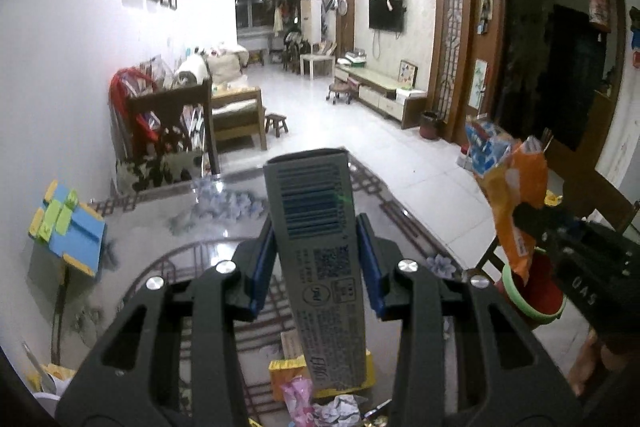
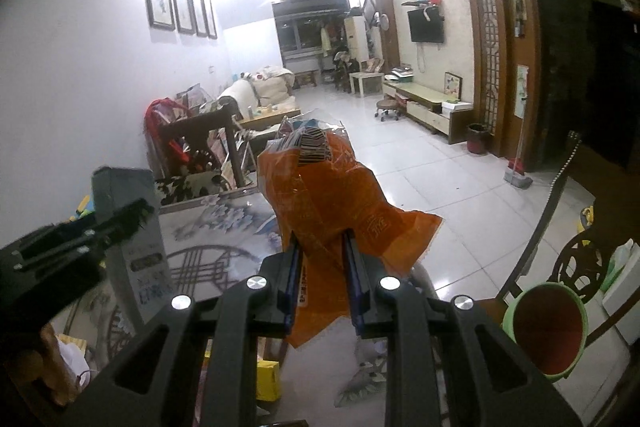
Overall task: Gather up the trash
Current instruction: 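Lift both held items and carry them toward the red bin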
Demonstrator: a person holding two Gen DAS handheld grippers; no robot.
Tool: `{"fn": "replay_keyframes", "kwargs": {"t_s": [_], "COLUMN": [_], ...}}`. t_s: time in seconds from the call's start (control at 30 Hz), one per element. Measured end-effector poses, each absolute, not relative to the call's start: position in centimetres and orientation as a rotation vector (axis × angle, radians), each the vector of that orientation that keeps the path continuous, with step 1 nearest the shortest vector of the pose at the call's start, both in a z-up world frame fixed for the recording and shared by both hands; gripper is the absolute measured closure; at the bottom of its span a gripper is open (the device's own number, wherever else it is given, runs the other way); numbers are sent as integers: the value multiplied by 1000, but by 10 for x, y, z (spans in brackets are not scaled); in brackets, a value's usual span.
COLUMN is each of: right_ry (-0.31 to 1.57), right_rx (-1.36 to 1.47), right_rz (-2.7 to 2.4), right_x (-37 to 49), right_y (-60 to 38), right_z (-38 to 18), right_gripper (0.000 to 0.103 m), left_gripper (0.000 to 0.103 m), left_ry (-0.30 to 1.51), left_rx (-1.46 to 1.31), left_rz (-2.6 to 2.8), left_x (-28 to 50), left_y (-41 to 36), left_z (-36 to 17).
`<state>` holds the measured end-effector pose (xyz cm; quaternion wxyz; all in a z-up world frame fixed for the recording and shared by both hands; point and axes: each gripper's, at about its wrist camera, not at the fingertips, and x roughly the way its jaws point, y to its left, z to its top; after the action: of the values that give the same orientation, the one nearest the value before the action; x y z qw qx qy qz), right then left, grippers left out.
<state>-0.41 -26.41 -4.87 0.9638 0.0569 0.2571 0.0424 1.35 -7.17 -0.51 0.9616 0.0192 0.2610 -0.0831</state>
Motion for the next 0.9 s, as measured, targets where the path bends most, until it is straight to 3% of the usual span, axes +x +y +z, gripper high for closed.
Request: {"fn": "replay_keyframes", "kwargs": {"t_s": [0.5,0.9], "right_ry": [544,591], "right_rx": [130,174], "right_rz": [39,-81], "right_x": [-10,-10], "right_y": [-278,-330], "right_z": [-46,-63], "right_gripper": [83,83], "left_gripper": [65,65], "left_ry": [535,656], "left_rx": [-23,-6], "left_rz": [-248,-377], "left_x": [14,50], "left_y": [-81,-130], "left_z": [14,-23]}}
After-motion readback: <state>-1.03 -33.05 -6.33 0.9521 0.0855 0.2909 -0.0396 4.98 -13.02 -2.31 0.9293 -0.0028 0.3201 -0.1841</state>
